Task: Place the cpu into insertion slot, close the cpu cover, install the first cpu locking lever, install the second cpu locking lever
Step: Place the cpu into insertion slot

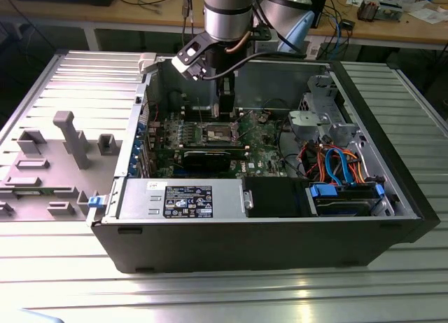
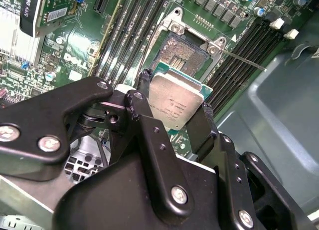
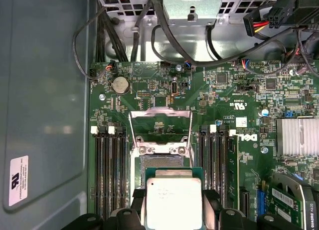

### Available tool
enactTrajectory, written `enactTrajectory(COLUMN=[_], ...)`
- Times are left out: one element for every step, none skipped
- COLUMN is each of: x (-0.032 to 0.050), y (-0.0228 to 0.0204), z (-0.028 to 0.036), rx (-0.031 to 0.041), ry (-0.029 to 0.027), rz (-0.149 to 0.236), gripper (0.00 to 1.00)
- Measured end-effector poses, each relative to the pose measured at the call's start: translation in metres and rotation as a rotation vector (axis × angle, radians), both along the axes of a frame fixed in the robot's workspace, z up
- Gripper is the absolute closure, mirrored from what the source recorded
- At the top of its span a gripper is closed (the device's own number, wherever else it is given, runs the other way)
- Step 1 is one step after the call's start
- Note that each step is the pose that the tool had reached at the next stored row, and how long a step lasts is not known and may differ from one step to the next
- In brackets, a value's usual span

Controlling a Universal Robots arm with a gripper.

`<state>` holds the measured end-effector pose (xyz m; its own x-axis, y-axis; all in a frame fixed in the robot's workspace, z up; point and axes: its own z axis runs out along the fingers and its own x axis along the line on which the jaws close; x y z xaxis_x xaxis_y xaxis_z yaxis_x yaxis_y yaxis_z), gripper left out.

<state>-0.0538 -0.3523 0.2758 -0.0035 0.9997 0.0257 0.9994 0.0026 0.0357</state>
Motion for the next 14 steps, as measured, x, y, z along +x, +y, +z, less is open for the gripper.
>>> enactTrajectory(x=[0.0000,0.0000,0.0000,0.0000,0.0000,0.0000,0.0000,0.0000,0.0000,0.0000,0.0000,0.0000,0.0000,0.0000], y=[0.0000,0.0000,0.0000,0.0000,0.0000,0.0000,0.0000,0.0000,0.0000,0.0000,0.0000,0.0000,0.0000,0.0000], z=[-0.0002,-0.0006,-0.0010,-0.0012,-0.0014,-0.0017,-0.0019,-0.0022,-0.0025,-0.0025,-0.0027,-0.0028,-0.0028,-0.0028], rx=[-0.0001,-0.0001,-0.0001,-0.0001,-0.0001,-0.0001,-0.0001,-0.0002,-0.0002,-0.0002,-0.0001,-0.0001,-0.0001,-0.0001], ry=[0.0000,0.0001,0.0000,0.0001,0.0000,0.0001,0.0001,0.0001,0.0001,0.0001,0.0000,0.0001,0.0001,0.0001], rz=[0.000,0.000,0.000,0.000,0.000,0.000,0.000,0.000,0.000,0.000,0.000,0.000,0.000,0.000], gripper=[0.46,0.46,0.46,0.46,0.46,0.46,0.46,0.46,0.46,0.46,0.46,0.46,0.46,0.46])
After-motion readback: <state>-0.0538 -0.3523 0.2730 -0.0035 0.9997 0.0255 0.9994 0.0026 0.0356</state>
